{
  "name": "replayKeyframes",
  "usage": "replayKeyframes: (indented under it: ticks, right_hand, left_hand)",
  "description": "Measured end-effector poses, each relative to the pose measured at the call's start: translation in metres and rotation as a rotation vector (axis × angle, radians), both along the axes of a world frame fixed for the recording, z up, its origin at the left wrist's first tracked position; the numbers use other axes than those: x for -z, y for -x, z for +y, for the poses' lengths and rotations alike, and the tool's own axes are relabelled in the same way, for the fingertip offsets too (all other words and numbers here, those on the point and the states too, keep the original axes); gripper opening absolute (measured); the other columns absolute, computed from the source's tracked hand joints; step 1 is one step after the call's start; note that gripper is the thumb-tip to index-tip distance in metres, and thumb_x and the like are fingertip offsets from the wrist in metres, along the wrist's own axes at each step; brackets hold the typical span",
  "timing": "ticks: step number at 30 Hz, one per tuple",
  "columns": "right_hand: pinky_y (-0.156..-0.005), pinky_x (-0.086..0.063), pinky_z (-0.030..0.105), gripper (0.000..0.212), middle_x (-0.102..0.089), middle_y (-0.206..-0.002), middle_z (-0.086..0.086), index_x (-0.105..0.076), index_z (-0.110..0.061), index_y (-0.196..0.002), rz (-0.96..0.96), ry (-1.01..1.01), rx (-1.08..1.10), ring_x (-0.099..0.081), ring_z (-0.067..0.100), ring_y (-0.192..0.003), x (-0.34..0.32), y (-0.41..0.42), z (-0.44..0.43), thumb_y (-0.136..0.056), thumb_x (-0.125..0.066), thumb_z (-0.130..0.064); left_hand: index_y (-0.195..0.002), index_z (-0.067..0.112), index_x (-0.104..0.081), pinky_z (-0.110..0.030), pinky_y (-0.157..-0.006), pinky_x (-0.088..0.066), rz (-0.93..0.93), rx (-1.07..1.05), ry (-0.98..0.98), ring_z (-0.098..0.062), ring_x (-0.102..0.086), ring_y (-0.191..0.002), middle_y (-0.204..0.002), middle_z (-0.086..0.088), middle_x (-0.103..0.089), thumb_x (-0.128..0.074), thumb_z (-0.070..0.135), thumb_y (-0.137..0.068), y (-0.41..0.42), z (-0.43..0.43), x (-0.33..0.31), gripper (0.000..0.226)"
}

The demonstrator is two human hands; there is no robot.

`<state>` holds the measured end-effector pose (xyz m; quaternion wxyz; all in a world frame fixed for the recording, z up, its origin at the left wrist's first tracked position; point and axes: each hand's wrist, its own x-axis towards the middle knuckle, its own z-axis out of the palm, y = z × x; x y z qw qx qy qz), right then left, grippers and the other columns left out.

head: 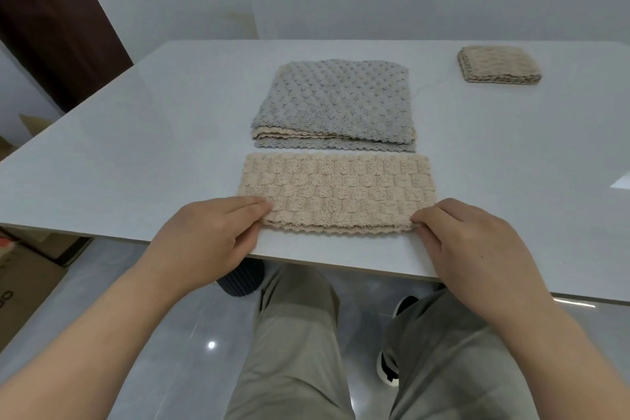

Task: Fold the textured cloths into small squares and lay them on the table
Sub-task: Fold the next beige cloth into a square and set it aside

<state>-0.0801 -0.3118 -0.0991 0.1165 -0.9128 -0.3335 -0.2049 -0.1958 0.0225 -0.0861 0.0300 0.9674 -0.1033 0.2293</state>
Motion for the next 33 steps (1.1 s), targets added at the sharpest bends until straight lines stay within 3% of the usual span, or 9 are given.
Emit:
replayKeyframes:
  ticks: [4, 9, 12, 16, 20, 22, 25, 29, 33]
  right_hand:
    - [-0.048, -0.049, 0.038, 0.026, -0.06, -0.076, 0.003, -0.068, -0.013, -0.083, 0.02, 0.01, 0.015, -0.059, 0.031, -0.06, -0.003, 0.0, 0.003, -0.071, -0.082, 0.005]
    - [-0.046, -0.048, 0.038, 0.026, -0.056, -0.073, 0.002, -0.064, -0.013, -0.079, 0.034, 0.059, 0.039, -0.055, 0.031, -0.056, -0.007, 0.001, 0.004, -0.069, -0.081, 0.005]
    - [-0.047, -0.047, 0.038, 0.022, -0.053, -0.069, 0.002, -0.06, -0.012, -0.075, 0.045, 0.071, 0.071, -0.052, 0.031, -0.057, -0.008, 0.001, 0.006, -0.076, -0.078, 0.0]
    - [-0.065, -0.049, 0.042, 0.008, -0.061, -0.073, 0.003, -0.069, -0.013, -0.074, -0.027, 0.132, 0.049, -0.058, 0.031, -0.071, -0.014, 0.008, 0.007, -0.082, -0.071, -0.011]
    - [-0.085, -0.045, 0.046, 0.027, -0.069, -0.09, 0.005, -0.074, -0.014, -0.071, -0.101, 0.085, 0.101, -0.062, 0.033, -0.097, -0.029, 0.011, 0.022, -0.086, -0.056, -0.026]
    - [-0.091, -0.041, 0.048, 0.024, -0.068, -0.104, 0.009, -0.074, -0.012, -0.08, -0.115, 0.025, 0.124, -0.059, 0.034, -0.11, -0.034, 0.005, 0.041, -0.088, -0.057, -0.027]
    - [-0.104, -0.041, 0.049, 0.026, -0.066, -0.122, 0.012, -0.07, -0.008, -0.109, 0.007, -0.012, 0.065, -0.049, 0.037, -0.134, -0.036, -0.012, 0.078, -0.096, -0.054, -0.024]
    - [-0.121, -0.027, 0.047, 0.052, -0.043, -0.156, 0.013, -0.036, -0.003, -0.152, 0.236, 0.037, 0.009, -0.025, 0.033, -0.152, -0.031, -0.034, 0.116, -0.103, -0.041, -0.019]
    - [-0.124, -0.019, 0.048, 0.057, -0.025, -0.166, 0.01, -0.02, -0.006, -0.16, 0.335, 0.093, 0.042, -0.015, 0.029, -0.156, -0.015, -0.036, 0.123, -0.108, -0.026, -0.028]
  left_hand:
    - [-0.102, 0.011, -0.081, -0.035, -0.074, -0.064, -0.018, -0.002, 0.034, -0.018, -0.077, -0.091, -0.107, -0.001, -0.078, -0.057, 0.028, -0.092, 0.0, -0.001, 0.0, 0.032]
    - [-0.086, 0.019, -0.078, -0.023, -0.079, -0.058, 0.012, -0.037, 0.19, -0.003, -0.072, -0.094, -0.107, 0.01, -0.077, -0.06, 0.034, -0.088, 0.001, 0.003, 0.001, 0.024]
    - [-0.087, 0.021, -0.077, -0.022, -0.084, -0.057, 0.042, -0.057, 0.224, -0.004, -0.072, -0.098, -0.11, 0.013, -0.075, -0.06, 0.037, -0.088, 0.002, 0.004, 0.002, 0.023]
    - [-0.091, 0.022, -0.079, -0.033, -0.089, -0.057, 0.111, -0.076, 0.219, -0.008, -0.069, -0.105, -0.109, 0.011, -0.075, -0.061, 0.047, -0.088, 0.002, 0.001, 0.0, 0.031]
    - [-0.093, 0.019, -0.075, -0.033, -0.089, -0.049, 0.044, -0.104, 0.15, -0.016, -0.065, -0.096, -0.096, 0.008, -0.073, -0.047, 0.05, -0.102, -0.014, -0.013, -0.015, 0.043]
    - [-0.11, 0.014, -0.073, -0.035, -0.097, -0.047, -0.017, -0.112, 0.179, -0.019, -0.062, -0.108, -0.112, 0.002, -0.072, -0.048, 0.043, -0.103, -0.027, -0.028, -0.02, 0.039]
    - [-0.137, 0.012, -0.061, -0.039, -0.113, -0.039, 0.057, -0.159, 0.195, -0.023, -0.052, -0.133, -0.142, -0.004, -0.06, -0.043, 0.036, -0.106, -0.058, -0.052, -0.023, 0.043]
    - [-0.154, 0.011, -0.041, -0.037, -0.126, -0.022, 0.196, -0.22, 0.243, -0.024, -0.029, -0.152, -0.163, -0.007, -0.037, -0.034, 0.031, -0.11, -0.097, -0.07, -0.019, 0.049]
    - [-0.162, 0.013, -0.022, -0.042, -0.128, -0.013, 0.327, -0.289, 0.203, -0.025, -0.011, -0.158, -0.17, -0.004, -0.018, -0.023, 0.033, -0.111, -0.106, -0.078, -0.006, 0.055]
